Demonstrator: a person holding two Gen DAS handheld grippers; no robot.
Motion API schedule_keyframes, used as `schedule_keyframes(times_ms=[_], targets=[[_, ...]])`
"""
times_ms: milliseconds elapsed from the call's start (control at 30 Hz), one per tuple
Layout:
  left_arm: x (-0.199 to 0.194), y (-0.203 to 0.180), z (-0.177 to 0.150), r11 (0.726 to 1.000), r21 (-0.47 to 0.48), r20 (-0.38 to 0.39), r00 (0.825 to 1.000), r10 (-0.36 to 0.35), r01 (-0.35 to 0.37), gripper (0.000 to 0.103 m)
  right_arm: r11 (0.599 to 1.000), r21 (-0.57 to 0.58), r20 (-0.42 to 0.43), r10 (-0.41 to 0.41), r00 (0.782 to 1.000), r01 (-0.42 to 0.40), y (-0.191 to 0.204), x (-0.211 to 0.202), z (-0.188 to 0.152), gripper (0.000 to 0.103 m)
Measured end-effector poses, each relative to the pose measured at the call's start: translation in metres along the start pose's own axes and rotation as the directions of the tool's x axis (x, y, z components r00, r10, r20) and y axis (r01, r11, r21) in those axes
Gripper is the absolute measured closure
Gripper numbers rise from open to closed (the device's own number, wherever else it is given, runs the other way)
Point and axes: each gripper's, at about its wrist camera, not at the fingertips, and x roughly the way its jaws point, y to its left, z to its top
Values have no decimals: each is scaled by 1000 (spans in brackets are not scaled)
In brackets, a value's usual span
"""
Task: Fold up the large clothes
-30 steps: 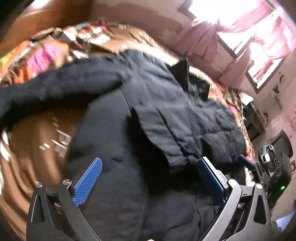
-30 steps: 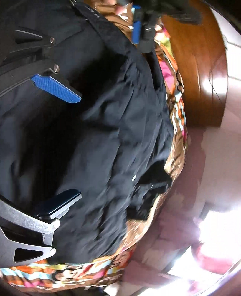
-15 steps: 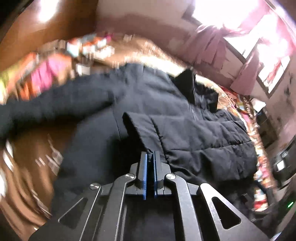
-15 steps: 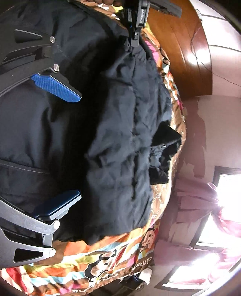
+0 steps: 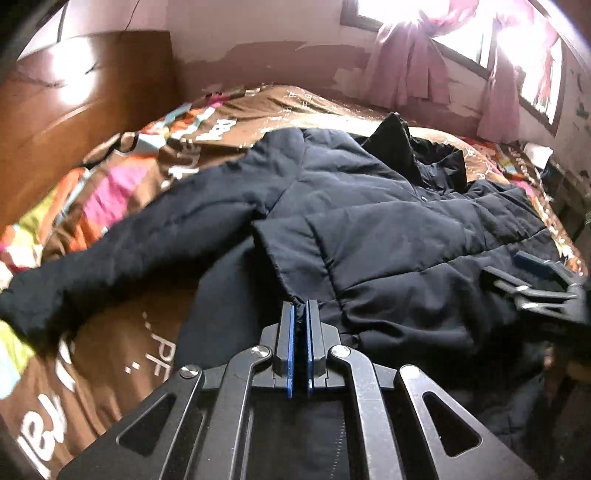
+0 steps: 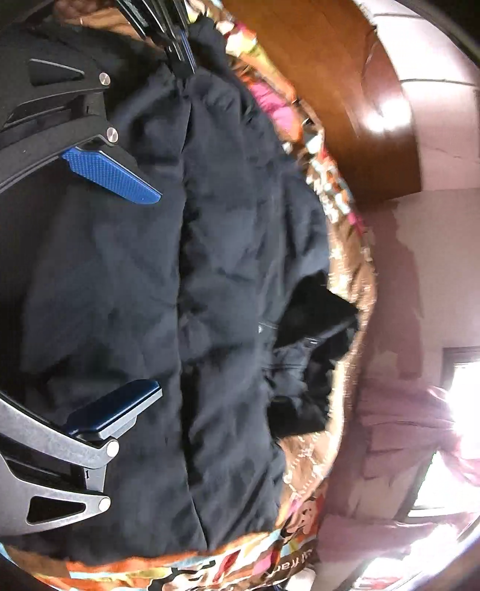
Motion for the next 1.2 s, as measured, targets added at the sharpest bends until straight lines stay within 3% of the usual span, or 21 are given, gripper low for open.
schedule_keyframes(times_ms=[100,267,333,400,467,533,567,667,700,800,933,1100,1200], targets=[[1,10,-4,998,-41,-9,999,-47,46,96,997,-55,-45,-52,998,50,6,26,-9,0],[-9,31,-6,983,-129,-10,992,-129,127,93,994,-86,-69,-79,994,73,10,45,-13,0],[-17,41,-6,980,-157,-11,992,-123,120,87,993,-90,-61,-85,995,79,10,46,-15,0],[-27,64,-10,971,-205,-6,992,-126,123,73,994,-84,-43,-79,996,75,8,43,-17,0],[-35,86,-12,963,-256,7,996,-89,88,38,996,-67,-19,-62,998,60,7,37,-16,0],[-44,119,-16,941,-335,33,999,-29,38,32,998,-44,16,-49,999,50,6,26,-13,0],[-46,137,-19,925,-377,39,999,-23,36,32,999,-29,36,-41,999,42,7,20,-10,0],[-44,196,-29,840,-539,41,998,-48,62,32,1000,20,118,-1,993,-2,14,3,2,0],[-43,217,-33,798,-600,42,999,-32,51,32,999,31,141,23,990,-28,21,0,9,0],[-40,259,-34,719,-695,36,999,21,10,32,997,21,141,68,988,-72,42,6,28,0],[-41,294,-27,639,-767,26,993,114,-53,32,996,-11,122,92,988,-91,75,28,54,0],[-36,321,-25,568,-816,1,983,181,-104,34,997,-48,50,59,997,-57,105,69,62,0],[-29,330,-27,535,-828,-47,972,232,-167,68,998,-57,61,39,997,-35,106,79,54,0]])
